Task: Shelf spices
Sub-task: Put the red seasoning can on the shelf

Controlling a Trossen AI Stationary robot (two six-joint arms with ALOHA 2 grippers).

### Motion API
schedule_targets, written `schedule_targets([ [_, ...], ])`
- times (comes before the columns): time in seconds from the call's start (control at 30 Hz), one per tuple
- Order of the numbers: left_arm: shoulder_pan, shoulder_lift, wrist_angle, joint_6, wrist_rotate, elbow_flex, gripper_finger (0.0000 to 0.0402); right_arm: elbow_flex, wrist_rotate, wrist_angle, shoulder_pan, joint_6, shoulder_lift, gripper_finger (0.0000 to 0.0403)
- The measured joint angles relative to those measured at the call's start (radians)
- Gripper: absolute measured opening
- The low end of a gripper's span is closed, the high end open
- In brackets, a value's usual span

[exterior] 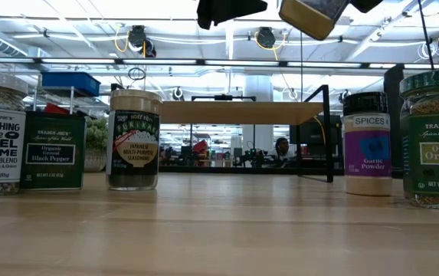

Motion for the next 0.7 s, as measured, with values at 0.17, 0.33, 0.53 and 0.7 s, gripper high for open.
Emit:
schedule_targets([
  [0.17, 0.008, 0.000, 0.037, -0.001, 0.038, 0.002, 0.0391, 0.000, 0.001, -0.002, -0.023, -0.015, 0.023, 0.0212],
  [0.33, 0.009, 0.001, -0.012, -0.001, 0.040, 0.040, 0.0391, 0.000, -0.001, 0.018, -0.042, -0.029, 0.040, 0.0212],
  [0.53, 0.010, 0.034, -0.155, 0.003, 0.041, 0.114, 0.0391, 0.000, -0.001, 0.039, -0.047, -0.028, 0.056, 0.0212],
  [0.7, 0.010, 0.066, -0.229, 0.006, 0.044, 0.159, 0.0391, 0.000, -0.002, 0.062, -0.046, -0.027, 0.078, 0.0212],
])
